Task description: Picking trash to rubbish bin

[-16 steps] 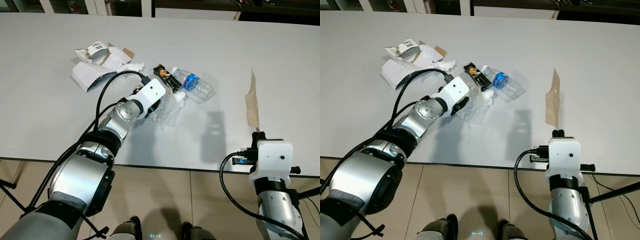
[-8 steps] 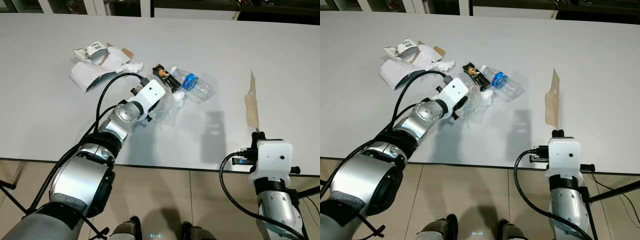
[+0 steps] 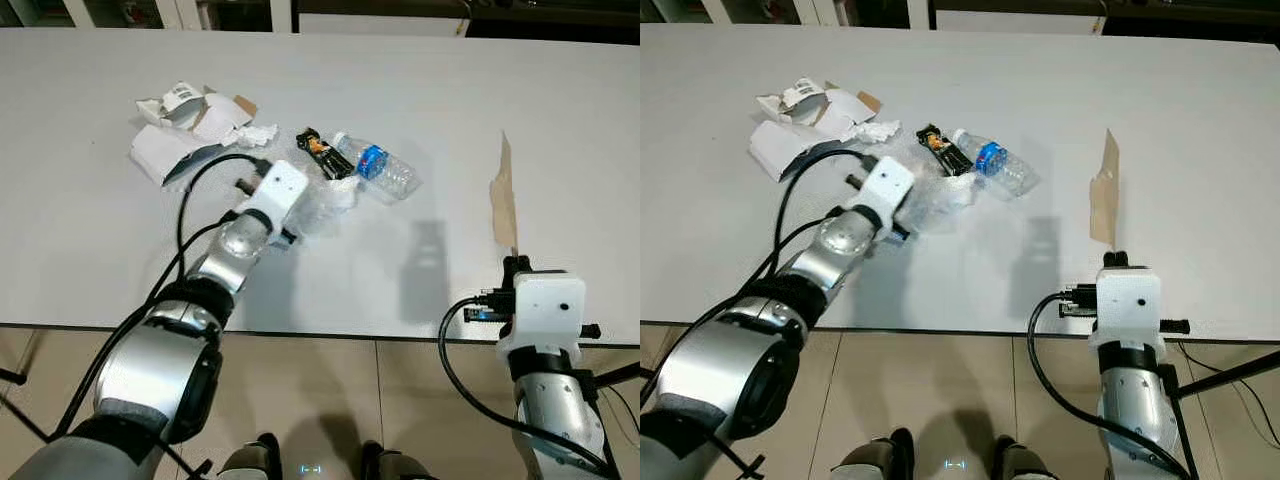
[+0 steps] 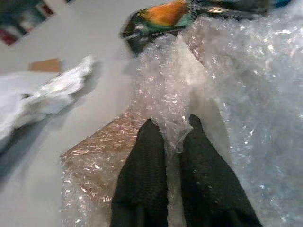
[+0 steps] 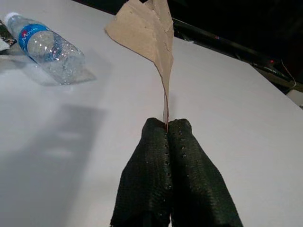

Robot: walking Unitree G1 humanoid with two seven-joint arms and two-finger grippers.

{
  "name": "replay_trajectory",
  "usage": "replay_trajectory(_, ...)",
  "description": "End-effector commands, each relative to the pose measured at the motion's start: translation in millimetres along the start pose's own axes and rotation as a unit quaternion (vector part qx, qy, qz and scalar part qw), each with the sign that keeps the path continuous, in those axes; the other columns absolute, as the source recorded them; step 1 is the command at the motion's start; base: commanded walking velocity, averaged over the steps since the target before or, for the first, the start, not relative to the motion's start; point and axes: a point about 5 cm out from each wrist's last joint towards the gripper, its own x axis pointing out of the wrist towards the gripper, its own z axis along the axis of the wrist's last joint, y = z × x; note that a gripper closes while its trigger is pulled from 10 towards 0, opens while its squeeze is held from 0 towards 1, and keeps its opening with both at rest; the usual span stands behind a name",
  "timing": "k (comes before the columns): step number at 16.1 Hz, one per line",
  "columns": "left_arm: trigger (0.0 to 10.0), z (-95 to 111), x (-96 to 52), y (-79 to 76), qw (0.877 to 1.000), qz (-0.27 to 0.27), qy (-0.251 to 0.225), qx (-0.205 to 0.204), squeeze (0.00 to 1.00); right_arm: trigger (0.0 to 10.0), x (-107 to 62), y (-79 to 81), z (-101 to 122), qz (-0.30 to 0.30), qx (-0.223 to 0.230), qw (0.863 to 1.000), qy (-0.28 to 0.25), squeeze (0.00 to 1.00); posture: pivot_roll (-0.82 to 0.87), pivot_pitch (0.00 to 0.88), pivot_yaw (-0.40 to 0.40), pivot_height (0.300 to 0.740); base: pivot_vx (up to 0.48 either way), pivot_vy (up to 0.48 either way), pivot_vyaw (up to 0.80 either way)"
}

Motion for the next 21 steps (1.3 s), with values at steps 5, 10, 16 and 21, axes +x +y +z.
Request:
replay_trajectory(5,0.0,2,-6.5,5.3,0.994,0.079,-0.069,-0.016,0.00,10.0,5.4,-0.3,-3,0.004,-0.001,1.000,0.001,0.09,0.02,0.193,-0.007,0.740,0.000,0.000,0.00)
replay_trajectory(10,0.0,23,-9.7,6.1,0.980,0.113,-0.155,-0.044,0.00,10.0,10.5,-1.1,-2,0.005,-0.002,1.000,-0.006,0.09,0.03,0.184,-0.008,0.740,0.000,0.000,0.00)
replay_trajectory(16,0.0,10,-22.5,4.4,0.973,0.133,-0.168,-0.083,0.00,10.0,17.6,-2.4,-2,0.006,-0.003,1.000,-0.016,0.07,0.07,0.152,-0.009,0.740,0.000,0.000,0.00)
replay_trajectory(21,0.0,-7,-36.3,-0.7,0.972,0.149,-0.148,-0.110,0.00,10.0,25.4,-2.6,0,0.010,-0.003,1.000,-0.028,0.00,0.11,0.119,-0.017,0.740,0.000,0.000,0.00)
